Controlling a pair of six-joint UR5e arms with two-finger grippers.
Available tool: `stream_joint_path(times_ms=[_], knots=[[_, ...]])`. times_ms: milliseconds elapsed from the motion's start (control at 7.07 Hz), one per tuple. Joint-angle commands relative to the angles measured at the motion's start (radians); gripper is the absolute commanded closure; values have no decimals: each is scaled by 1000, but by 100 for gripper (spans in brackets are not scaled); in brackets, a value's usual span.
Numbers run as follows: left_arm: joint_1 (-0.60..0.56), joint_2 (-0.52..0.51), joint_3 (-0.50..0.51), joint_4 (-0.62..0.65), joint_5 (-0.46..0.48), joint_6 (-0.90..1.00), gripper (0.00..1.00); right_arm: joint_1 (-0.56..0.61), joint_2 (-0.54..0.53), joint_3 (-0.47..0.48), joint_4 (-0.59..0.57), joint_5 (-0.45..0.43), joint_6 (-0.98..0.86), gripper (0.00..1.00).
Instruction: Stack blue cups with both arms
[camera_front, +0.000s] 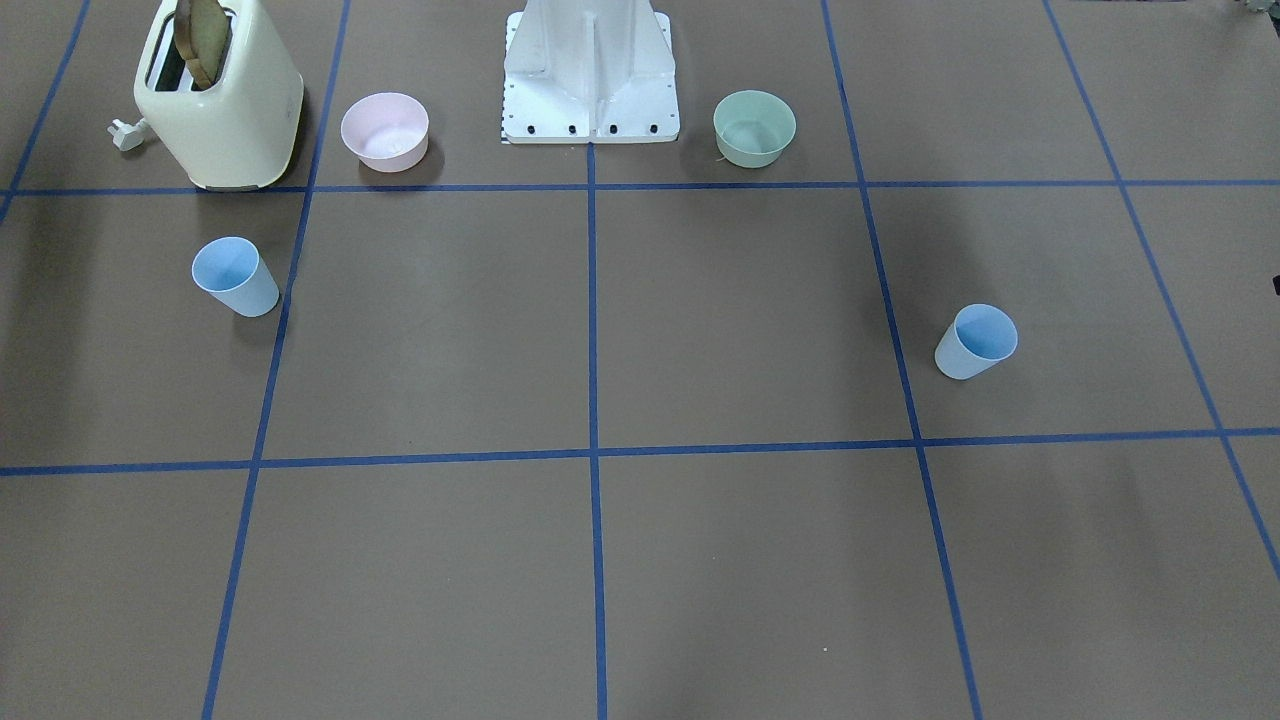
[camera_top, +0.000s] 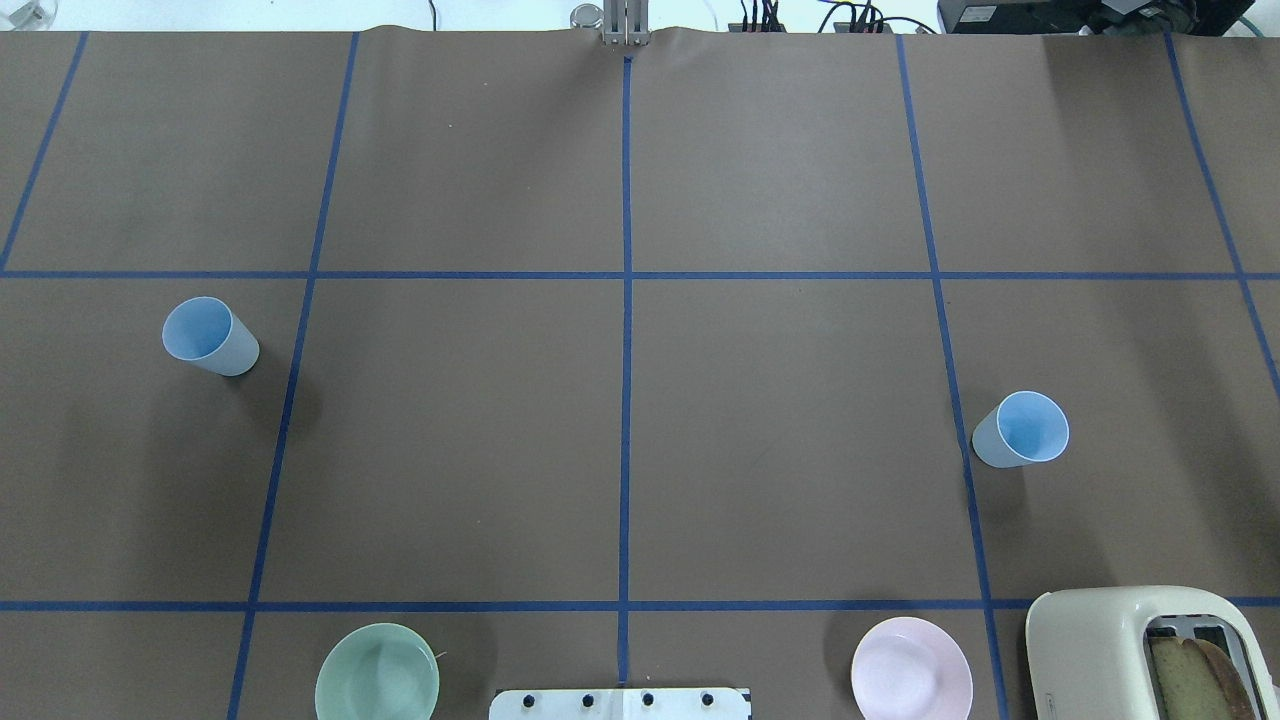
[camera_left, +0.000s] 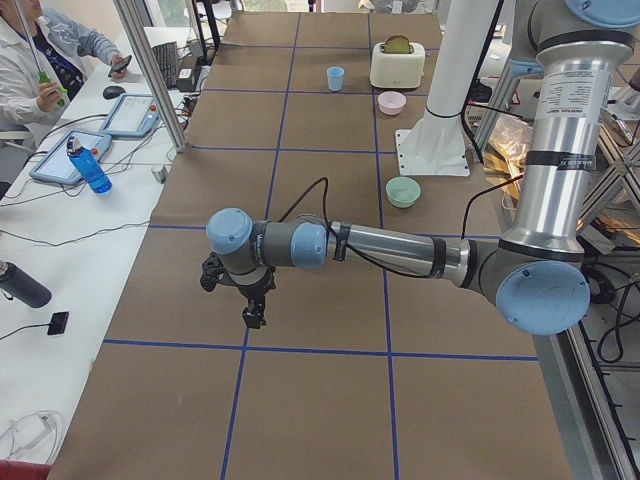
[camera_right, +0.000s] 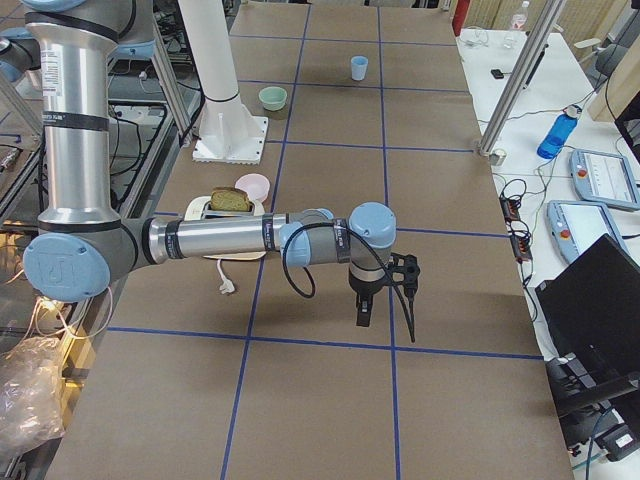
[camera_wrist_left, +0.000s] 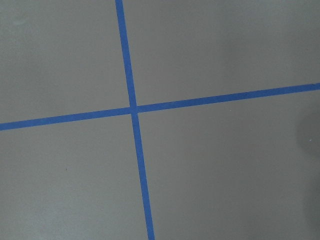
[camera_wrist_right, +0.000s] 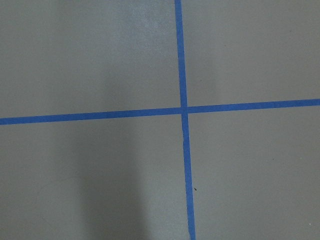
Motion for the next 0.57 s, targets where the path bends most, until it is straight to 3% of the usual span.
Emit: stream_joint_path(times_ms=[0, 141, 424], knots=[[2, -5, -6, 0, -1, -9, 1, 0, 1, 0, 0, 1, -9, 0], [6, -17, -9, 0, -4, -27, 1, 0, 1, 1, 2, 7, -8, 0], [46, -63, -21, 0, -5, -85, 1, 0, -8, -20, 159, -8, -11, 0]])
